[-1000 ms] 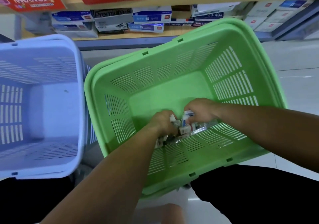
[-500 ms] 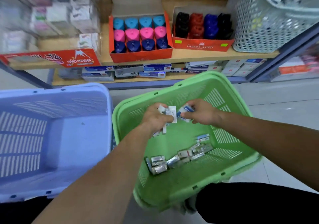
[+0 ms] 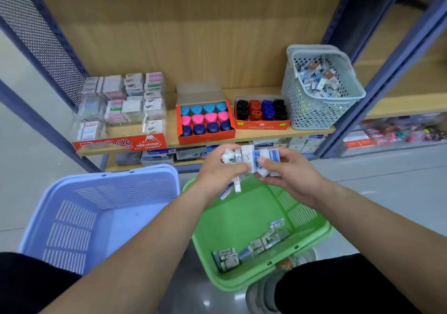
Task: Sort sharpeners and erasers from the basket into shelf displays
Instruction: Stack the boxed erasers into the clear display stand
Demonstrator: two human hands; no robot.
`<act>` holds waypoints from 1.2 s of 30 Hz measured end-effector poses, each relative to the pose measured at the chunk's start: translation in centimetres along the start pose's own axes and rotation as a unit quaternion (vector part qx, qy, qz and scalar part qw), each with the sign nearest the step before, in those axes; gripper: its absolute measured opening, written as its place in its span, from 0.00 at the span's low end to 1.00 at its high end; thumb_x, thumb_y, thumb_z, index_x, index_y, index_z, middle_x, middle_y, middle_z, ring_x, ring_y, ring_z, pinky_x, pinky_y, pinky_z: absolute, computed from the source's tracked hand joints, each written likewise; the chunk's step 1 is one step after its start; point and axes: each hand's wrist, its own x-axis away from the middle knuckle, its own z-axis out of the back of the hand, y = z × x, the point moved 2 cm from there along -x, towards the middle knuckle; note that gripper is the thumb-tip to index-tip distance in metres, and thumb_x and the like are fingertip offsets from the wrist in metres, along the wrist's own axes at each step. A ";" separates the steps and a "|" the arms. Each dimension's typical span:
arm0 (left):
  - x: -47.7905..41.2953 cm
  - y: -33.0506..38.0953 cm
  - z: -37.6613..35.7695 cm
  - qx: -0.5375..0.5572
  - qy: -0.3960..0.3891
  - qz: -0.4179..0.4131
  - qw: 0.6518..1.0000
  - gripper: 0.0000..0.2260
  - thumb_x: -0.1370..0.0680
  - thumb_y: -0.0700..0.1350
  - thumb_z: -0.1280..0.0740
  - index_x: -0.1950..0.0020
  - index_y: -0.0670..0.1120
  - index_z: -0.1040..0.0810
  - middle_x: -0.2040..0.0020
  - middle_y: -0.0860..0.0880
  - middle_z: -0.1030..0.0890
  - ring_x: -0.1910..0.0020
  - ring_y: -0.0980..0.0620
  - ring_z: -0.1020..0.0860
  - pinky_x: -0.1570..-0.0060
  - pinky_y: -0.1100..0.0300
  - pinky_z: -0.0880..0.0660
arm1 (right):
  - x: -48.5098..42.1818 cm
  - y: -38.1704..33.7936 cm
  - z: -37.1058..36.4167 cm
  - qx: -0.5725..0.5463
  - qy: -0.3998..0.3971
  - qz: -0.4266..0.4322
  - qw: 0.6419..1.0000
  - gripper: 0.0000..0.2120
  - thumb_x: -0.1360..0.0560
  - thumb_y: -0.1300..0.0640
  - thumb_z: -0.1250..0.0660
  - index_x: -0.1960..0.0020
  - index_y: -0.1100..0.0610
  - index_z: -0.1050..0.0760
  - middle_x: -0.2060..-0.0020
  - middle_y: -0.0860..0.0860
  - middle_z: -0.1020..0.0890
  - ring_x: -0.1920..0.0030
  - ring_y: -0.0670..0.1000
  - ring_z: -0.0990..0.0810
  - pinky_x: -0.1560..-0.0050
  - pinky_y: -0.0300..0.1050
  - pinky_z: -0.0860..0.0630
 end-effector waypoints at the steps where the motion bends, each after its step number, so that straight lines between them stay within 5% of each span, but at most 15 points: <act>1: 0.5 0.5 0.0 0.003 -0.006 -0.002 1.000 0.19 0.32 0.43 0.22 0.46 0.60 0.21 0.46 0.49 0.17 0.47 0.49 0.18 0.44 0.50 0.21 | 0.9 -0.4 0.0 -0.015 0.006 0.001 1.000 0.03 0.22 0.63 0.31 0.48 0.60 0.20 0.54 0.56 0.14 0.57 0.53 0.15 0.54 0.45 0.17; 9: 1.1 -1.3 -1.6 -0.040 -0.047 0.005 0.998 0.17 0.27 0.44 0.22 0.41 0.49 0.22 0.48 0.51 0.19 0.49 0.50 0.19 0.50 0.60 0.24 | 1.1 1.0 1.6 0.106 0.047 -0.078 0.990 0.07 0.24 0.58 0.27 0.47 0.59 0.19 0.52 0.55 0.13 0.50 0.54 0.14 0.51 0.49 0.19; 12: -0.2 -4.4 -3.0 -0.058 -0.041 0.037 0.997 0.16 0.27 0.49 0.22 0.43 0.53 0.23 0.43 0.50 0.21 0.44 0.48 0.21 0.41 0.52 0.25 | 0.0 3.6 2.1 0.165 0.062 -0.081 0.981 0.05 0.25 0.57 0.26 0.58 0.56 0.19 0.62 0.51 0.16 0.59 0.49 0.18 0.57 0.43 0.25; 14: -0.9 -6.1 -3.8 -0.055 -0.039 0.053 0.996 0.16 0.27 0.49 0.23 0.42 0.52 0.23 0.44 0.51 0.21 0.45 0.47 0.21 0.43 0.54 0.25 | -0.6 4.7 2.9 0.201 0.054 -0.084 0.975 0.08 0.24 0.60 0.26 0.62 0.57 0.20 0.68 0.49 0.19 0.63 0.47 0.19 0.62 0.39 0.25; 17: -1.5 -7.6 -4.3 -0.022 -0.029 0.078 0.996 0.16 0.26 0.47 0.24 0.40 0.51 0.23 0.47 0.48 0.19 0.46 0.45 0.19 0.41 0.48 0.24 | -1.7 5.3 3.8 0.249 0.038 -0.089 0.964 0.07 0.24 0.59 0.27 0.60 0.58 0.19 0.61 0.58 0.16 0.58 0.52 0.19 0.50 0.47 0.22; 20: -2.0 -8.0 -4.1 0.037 -0.021 0.099 0.994 0.14 0.25 0.45 0.24 0.42 0.52 0.22 0.48 0.45 0.17 0.48 0.44 0.17 0.41 0.44 0.22 | -2.6 5.4 3.4 0.197 0.028 -0.091 0.976 0.05 0.22 0.60 0.31 0.55 0.60 0.20 0.62 0.55 0.18 0.58 0.52 0.20 0.52 0.47 0.22; 24: -2.8 -6.8 -2.9 0.099 0.023 0.087 0.991 0.13 0.25 0.45 0.25 0.43 0.47 0.21 0.53 0.46 0.15 0.57 0.51 0.15 0.52 0.54 0.20 | -2.7 4.9 1.5 0.072 0.018 -0.109 0.991 0.04 0.18 0.61 0.38 0.51 0.59 0.25 0.57 0.55 0.21 0.55 0.56 0.16 0.50 0.52 0.18; 27: -3.0 -5.5 -2.1 0.117 0.053 0.064 0.990 0.14 0.25 0.48 0.24 0.44 0.45 0.22 0.52 0.40 0.16 0.55 0.46 0.16 0.49 0.48 0.21 | -1.9 4.4 -0.1 0.063 -0.013 -0.097 0.993 0.05 0.17 0.60 0.40 0.47 0.59 0.25 0.54 0.58 0.19 0.58 0.57 0.15 0.51 0.53 0.17; 36: -2.1 -4.6 -2.7 0.119 0.088 0.038 0.988 0.11 0.22 0.49 0.27 0.44 0.46 0.23 0.54 0.48 0.16 0.57 0.50 0.17 0.50 0.51 0.21 | -0.4 3.4 -1.3 0.086 -0.037 -0.031 0.995 0.10 0.24 0.60 0.26 0.45 0.61 0.23 0.51 0.58 0.16 0.59 0.54 0.15 0.50 0.53 0.16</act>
